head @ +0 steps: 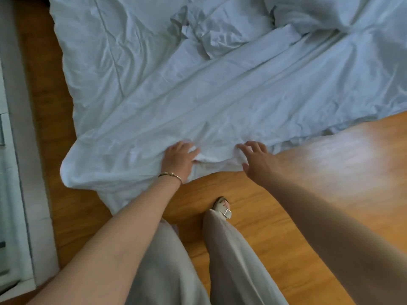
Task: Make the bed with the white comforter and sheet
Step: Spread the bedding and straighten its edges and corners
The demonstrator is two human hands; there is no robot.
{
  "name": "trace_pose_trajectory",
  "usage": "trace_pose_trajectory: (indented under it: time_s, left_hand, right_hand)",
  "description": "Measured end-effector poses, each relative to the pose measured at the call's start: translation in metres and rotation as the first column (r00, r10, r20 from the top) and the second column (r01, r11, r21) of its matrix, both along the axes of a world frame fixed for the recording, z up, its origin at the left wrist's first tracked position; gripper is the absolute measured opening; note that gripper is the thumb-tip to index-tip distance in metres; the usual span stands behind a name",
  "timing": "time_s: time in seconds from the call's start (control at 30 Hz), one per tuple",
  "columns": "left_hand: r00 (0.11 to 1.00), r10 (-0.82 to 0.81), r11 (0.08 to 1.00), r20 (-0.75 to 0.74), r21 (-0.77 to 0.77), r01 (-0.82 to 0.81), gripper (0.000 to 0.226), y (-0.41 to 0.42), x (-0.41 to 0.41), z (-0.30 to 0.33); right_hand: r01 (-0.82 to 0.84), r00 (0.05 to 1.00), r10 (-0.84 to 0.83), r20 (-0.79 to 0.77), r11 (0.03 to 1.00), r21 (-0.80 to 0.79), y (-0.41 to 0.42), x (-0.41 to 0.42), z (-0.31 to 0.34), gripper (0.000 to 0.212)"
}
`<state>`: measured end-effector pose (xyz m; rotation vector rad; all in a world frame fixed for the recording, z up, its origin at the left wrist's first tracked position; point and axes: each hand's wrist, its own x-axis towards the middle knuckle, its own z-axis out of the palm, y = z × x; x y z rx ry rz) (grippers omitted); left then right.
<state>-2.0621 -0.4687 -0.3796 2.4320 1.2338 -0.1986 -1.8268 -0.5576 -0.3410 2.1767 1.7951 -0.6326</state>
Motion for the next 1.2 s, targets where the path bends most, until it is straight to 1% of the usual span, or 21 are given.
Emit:
trace_pose_trajectory:
  time_s: [0.03, 0.1, 0.13, 0.2, 0.23, 0.3, 0.33, 0.37, 0.4, 0.47, 0.5, 0.53, 0.57, 0.63, 0.73, 0.83, 0.9, 0.97, 1.03, 1.13, 1.2]
  left_hand:
    - [0.988, 0.138, 0.990, 0.073, -0.052, -0.134, 0.035, 0.004, 0.003, 0.003]
    - [0.896, 0.421, 0.898, 0.143, -0.203, -0.390, 0.027, 0.009, 0.009, 0.013]
    - [0.881, 0.454, 0.877, 0.133, -0.239, -0.417, 0.024, 0.009, 0.012, 0.019]
    - [0.941, 0.320, 0.935, 0.110, -0.193, -0.296, 0.022, 0.003, 0.016, 0.036]
    - [0.968, 0.228, 0.968, 0.103, -0.133, -0.213, 0.029, -0.002, 0.017, 0.044]
    - [0.994, 0.077, 0.997, 0.073, -0.005, -0.076, 0.050, -0.013, 0.014, 0.045]
    - [0.996, -0.021, 0.998, 0.081, 0.064, 0.015, 0.053, -0.017, 0.011, 0.040]
    - [0.987, -0.113, 0.984, 0.118, 0.151, 0.094, 0.049, -0.020, 0.010, 0.035]
    - [0.968, -0.162, 0.964, 0.192, 0.242, 0.113, 0.042, -0.022, 0.008, 0.031]
    - [0.939, -0.194, 0.947, 0.282, 0.304, 0.104, 0.031, -0.028, 0.002, 0.026]
    - [0.938, -0.200, 0.957, 0.282, 0.260, 0.126, 0.030, -0.034, 0.000, 0.022]
    - [0.955, -0.195, 0.977, 0.222, 0.130, 0.170, 0.032, -0.042, 0.001, 0.020]
    - [0.977, -0.186, 0.980, 0.105, -0.045, 0.192, 0.035, -0.051, 0.004, 0.024]
    - [0.977, -0.200, 0.947, -0.077, -0.270, 0.173, 0.039, -0.065, 0.013, 0.022]
    - [0.954, -0.264, 0.877, -0.140, -0.447, 0.177, 0.043, -0.070, 0.032, 0.017]
    - [0.893, -0.359, 0.827, -0.272, -0.537, 0.169, 0.066, -0.059, 0.048, 0.013]
    - [0.902, -0.321, 0.814, -0.289, -0.571, 0.107, 0.078, -0.051, 0.061, 0.018]
    - [0.926, -0.274, 0.820, -0.260, -0.566, 0.084, 0.072, -0.048, 0.081, 0.026]
    - [0.942, -0.262, 0.819, -0.211, -0.564, 0.102, 0.062, -0.047, 0.111, 0.036]
    - [0.957, -0.271, 0.840, -0.098, -0.510, 0.186, 0.048, -0.051, 0.181, 0.045]
    - [0.965, -0.263, 0.870, -0.004, -0.432, 0.235, 0.044, -0.056, 0.241, 0.043]
  right_hand:
    - [-0.023, 1.000, 0.023, 0.000, 1.000, 0.017, 0.003, 0.007, 0.002, 0.058]
    - [-0.032, 0.999, 0.032, -0.005, 0.998, 0.046, 0.008, 0.015, 0.002, 0.062]
    - [-0.028, 1.000, 0.028, 0.002, 0.998, 0.058, 0.008, 0.016, 0.002, 0.066]
    - [-0.012, 0.999, 0.007, 0.043, 0.994, 0.111, 0.009, 0.017, -0.003, 0.069]
    - [-0.012, 0.997, 0.001, 0.074, 0.988, 0.153, 0.011, 0.018, -0.006, 0.062]
    - [-0.021, 0.996, 0.000, 0.087, 0.970, 0.244, 0.014, 0.023, -0.013, 0.039]
    - [0.000, 0.999, -0.014, 0.047, 0.957, 0.289, 0.015, 0.028, -0.014, 0.028]
    - [0.035, 0.999, -0.031, -0.019, 0.948, 0.317, 0.016, 0.035, -0.015, 0.022]
    - [0.066, 0.995, -0.038, -0.090, 0.943, 0.326, 0.015, 0.041, -0.015, 0.019]
    - [0.006, 0.995, 0.022, -0.096, 0.960, 0.282, 0.009, 0.051, -0.011, 0.016]
    - [-0.086, 0.994, 0.097, -0.043, 0.973, 0.214, 0.002, 0.055, -0.009, 0.017]
    - [-0.181, 0.983, 0.182, -0.001, 0.978, 0.106, -0.007, 0.058, -0.006, 0.020]
    - [-0.250, 0.968, 0.250, 0.013, 0.968, -0.009, -0.018, 0.060, -0.004, 0.024]
    - [-0.280, 0.959, 0.284, 0.006, 0.947, -0.155, -0.037, 0.065, -0.003, 0.028]
    - [-0.259, 0.960, 0.277, 0.034, 0.929, -0.266, -0.046, 0.074, -0.004, 0.029]
    - [-0.151, 0.987, 0.161, 0.005, 0.939, -0.310, -0.048, 0.090, -0.004, 0.042]
    - [0.007, 0.998, -0.023, -0.056, 0.960, -0.279, -0.049, 0.106, 0.000, 0.047]
    - [0.192, 0.963, -0.223, -0.152, 0.961, -0.198, -0.049, 0.128, 0.006, 0.046]
    - [0.321, 0.917, -0.344, -0.200, 0.937, -0.141, -0.048, 0.157, 0.009, 0.045]
    - [0.379, 0.907, -0.392, -0.152, 0.919, -0.110, -0.049, 0.217, 0.010, 0.050]
    - [0.349, 0.930, -0.354, -0.094, 0.935, -0.070, -0.048, 0.264, 0.010, 0.054]
